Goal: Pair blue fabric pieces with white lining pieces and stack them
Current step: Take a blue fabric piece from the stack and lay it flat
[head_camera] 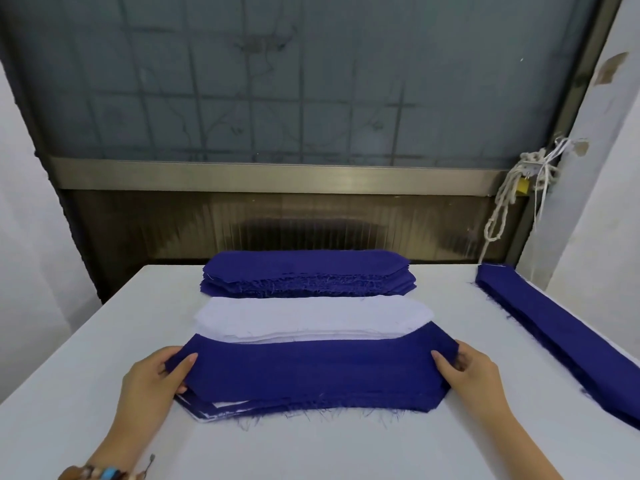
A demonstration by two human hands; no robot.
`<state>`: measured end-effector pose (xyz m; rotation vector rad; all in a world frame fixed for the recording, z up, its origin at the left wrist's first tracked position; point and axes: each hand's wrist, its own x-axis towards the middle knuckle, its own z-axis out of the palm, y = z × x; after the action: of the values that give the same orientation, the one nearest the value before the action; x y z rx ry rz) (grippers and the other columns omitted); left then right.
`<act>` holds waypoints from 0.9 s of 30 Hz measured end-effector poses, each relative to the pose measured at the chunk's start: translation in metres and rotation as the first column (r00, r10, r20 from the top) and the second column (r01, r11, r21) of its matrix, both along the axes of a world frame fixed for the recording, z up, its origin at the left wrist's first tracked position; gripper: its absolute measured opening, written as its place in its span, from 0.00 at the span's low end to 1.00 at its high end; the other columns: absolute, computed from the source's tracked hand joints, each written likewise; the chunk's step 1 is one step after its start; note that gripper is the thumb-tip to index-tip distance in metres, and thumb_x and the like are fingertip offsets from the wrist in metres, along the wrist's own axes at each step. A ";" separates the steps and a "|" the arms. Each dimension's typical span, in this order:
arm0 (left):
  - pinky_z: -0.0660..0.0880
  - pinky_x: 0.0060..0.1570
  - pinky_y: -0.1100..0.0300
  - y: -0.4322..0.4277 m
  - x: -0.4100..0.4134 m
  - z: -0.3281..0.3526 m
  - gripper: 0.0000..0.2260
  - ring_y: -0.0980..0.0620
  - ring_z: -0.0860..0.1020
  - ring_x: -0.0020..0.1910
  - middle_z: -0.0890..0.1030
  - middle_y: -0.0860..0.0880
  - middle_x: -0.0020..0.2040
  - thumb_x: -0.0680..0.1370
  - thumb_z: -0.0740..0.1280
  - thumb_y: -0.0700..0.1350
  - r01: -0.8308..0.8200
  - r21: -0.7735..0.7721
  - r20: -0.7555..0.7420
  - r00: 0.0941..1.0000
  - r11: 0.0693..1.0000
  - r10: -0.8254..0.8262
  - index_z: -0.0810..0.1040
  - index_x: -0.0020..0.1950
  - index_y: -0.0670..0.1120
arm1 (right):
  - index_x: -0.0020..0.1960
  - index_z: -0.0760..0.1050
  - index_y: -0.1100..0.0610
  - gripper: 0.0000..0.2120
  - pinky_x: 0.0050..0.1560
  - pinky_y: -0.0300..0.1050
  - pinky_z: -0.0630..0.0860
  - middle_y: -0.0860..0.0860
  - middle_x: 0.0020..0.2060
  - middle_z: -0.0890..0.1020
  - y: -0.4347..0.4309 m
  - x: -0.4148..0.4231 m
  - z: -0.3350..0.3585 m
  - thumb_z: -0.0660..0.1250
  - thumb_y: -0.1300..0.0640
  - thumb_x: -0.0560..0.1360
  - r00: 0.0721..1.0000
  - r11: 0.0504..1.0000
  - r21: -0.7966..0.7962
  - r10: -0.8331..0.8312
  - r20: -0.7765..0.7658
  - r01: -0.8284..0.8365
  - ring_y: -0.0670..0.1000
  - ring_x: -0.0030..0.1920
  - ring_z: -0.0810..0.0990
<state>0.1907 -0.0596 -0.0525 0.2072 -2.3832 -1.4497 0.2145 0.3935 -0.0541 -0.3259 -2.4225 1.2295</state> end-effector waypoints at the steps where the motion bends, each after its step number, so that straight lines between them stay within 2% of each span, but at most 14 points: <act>1: 0.74 0.29 0.69 0.000 0.000 0.001 0.04 0.54 0.80 0.28 0.84 0.53 0.36 0.78 0.69 0.45 -0.008 0.014 -0.002 1.000 1.000 0.008 0.81 0.48 0.54 | 0.42 0.79 0.56 0.04 0.38 0.49 0.74 0.59 0.33 0.81 0.000 0.000 0.000 0.71 0.56 0.74 1.000 1.000 -0.005 0.001 0.007 -0.001 0.60 0.36 0.78; 4: 0.75 0.29 0.65 0.000 -0.002 0.002 0.08 0.49 0.81 0.35 0.83 0.50 0.40 0.78 0.67 0.48 -0.028 0.038 0.021 0.999 0.999 0.027 0.75 0.56 0.55 | 0.41 0.75 0.62 0.12 0.35 0.49 0.70 0.57 0.29 0.78 0.001 -0.001 -0.001 0.70 0.54 0.76 1.000 0.999 -0.026 -0.030 0.003 0.030 0.60 0.33 0.75; 7: 0.74 0.32 0.63 -0.001 -0.002 0.002 0.10 0.48 0.81 0.38 0.82 0.48 0.41 0.79 0.66 0.46 -0.028 0.026 0.017 0.999 0.999 0.027 0.72 0.59 0.55 | 0.37 0.71 0.59 0.13 0.35 0.45 0.67 0.56 0.25 0.75 0.001 -0.003 0.000 0.69 0.54 0.77 0.996 0.995 -0.054 -0.087 0.000 0.087 0.55 0.30 0.72; 10: 0.76 0.31 0.62 -0.002 -0.002 0.001 0.07 0.47 0.81 0.39 0.82 0.46 0.41 0.79 0.66 0.44 -0.015 0.004 -0.002 1.000 1.000 0.015 0.74 0.55 0.54 | 0.37 0.70 0.59 0.13 0.34 0.41 0.68 0.54 0.24 0.78 0.001 -0.004 0.000 0.69 0.56 0.76 0.993 0.991 -0.059 -0.118 0.006 0.118 0.46 0.28 0.77; 11: 0.76 0.31 0.63 -0.003 -0.002 0.000 0.06 0.46 0.81 0.39 0.82 0.46 0.42 0.79 0.65 0.43 -0.012 -0.005 -0.006 1.000 1.000 0.012 0.75 0.53 0.54 | 0.36 0.69 0.59 0.13 0.33 0.41 0.68 0.53 0.24 0.78 0.002 -0.005 -0.001 0.69 0.57 0.76 0.992 0.990 -0.060 -0.124 0.010 0.125 0.46 0.29 0.78; 14: 0.75 0.31 0.66 -0.005 -0.003 -0.004 0.07 0.46 0.81 0.37 0.82 0.46 0.39 0.79 0.66 0.42 -0.013 -0.024 -0.025 1.000 1.000 0.012 0.78 0.48 0.55 | 0.35 0.68 0.58 0.14 0.32 0.41 0.67 0.53 0.24 0.76 0.003 -0.007 -0.002 0.70 0.58 0.75 0.988 0.987 -0.054 -0.149 0.031 0.151 0.53 0.31 0.78; 16: 0.74 0.33 0.64 -0.008 -0.005 -0.007 0.08 0.45 0.80 0.35 0.82 0.47 0.36 0.78 0.68 0.40 -0.024 -0.033 -0.038 0.999 0.999 0.023 0.80 0.46 0.54 | 0.35 0.68 0.58 0.14 0.31 0.41 0.66 0.52 0.23 0.75 0.003 -0.008 -0.002 0.70 0.58 0.75 0.985 0.985 -0.035 -0.166 0.041 0.167 0.52 0.29 0.76; 18: 0.73 0.36 0.62 -0.010 -0.008 -0.011 0.08 0.44 0.80 0.36 0.82 0.47 0.37 0.76 0.69 0.39 -0.037 -0.043 -0.035 0.999 0.998 0.036 0.81 0.44 0.53 | 0.36 0.68 0.58 0.14 0.31 0.42 0.66 0.53 0.23 0.75 0.003 -0.009 -0.002 0.71 0.58 0.74 0.983 0.984 -0.029 -0.176 0.045 0.178 0.53 0.29 0.75; 20: 0.72 0.37 0.65 -0.010 -0.010 -0.013 0.09 0.45 0.80 0.37 0.82 0.47 0.39 0.75 0.70 0.38 -0.050 -0.061 -0.032 0.998 0.997 0.048 0.81 0.42 0.53 | 0.37 0.69 0.58 0.12 0.32 0.42 0.67 0.55 0.24 0.76 0.003 -0.009 -0.003 0.71 0.58 0.74 0.982 0.983 -0.025 -0.183 0.046 0.184 0.55 0.30 0.75; 23: 0.68 0.34 0.76 -0.009 -0.011 -0.012 0.10 0.47 0.80 0.37 0.82 0.49 0.38 0.74 0.72 0.37 -0.079 -0.088 -0.026 0.997 0.993 0.077 0.82 0.40 0.52 | 0.41 0.72 0.54 0.07 0.32 0.42 0.67 0.52 0.25 0.76 0.001 -0.007 -0.003 0.70 0.59 0.74 0.983 0.983 -0.020 -0.179 0.039 0.180 0.53 0.31 0.76; 27: 0.66 0.34 0.80 -0.007 -0.009 -0.010 0.10 0.50 0.80 0.38 0.81 0.49 0.36 0.73 0.73 0.36 -0.119 -0.101 -0.030 0.993 0.988 0.117 0.82 0.38 0.52 | 0.43 0.74 0.52 0.06 0.33 0.41 0.68 0.53 0.28 0.77 0.000 -0.005 -0.004 0.70 0.59 0.74 0.987 0.987 -0.018 -0.158 0.040 0.158 0.52 0.33 0.76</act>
<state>0.1812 -0.0664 -0.0623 0.2979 -2.3755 -1.2662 0.2094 0.3939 -0.0579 -0.5416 -2.3656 1.1895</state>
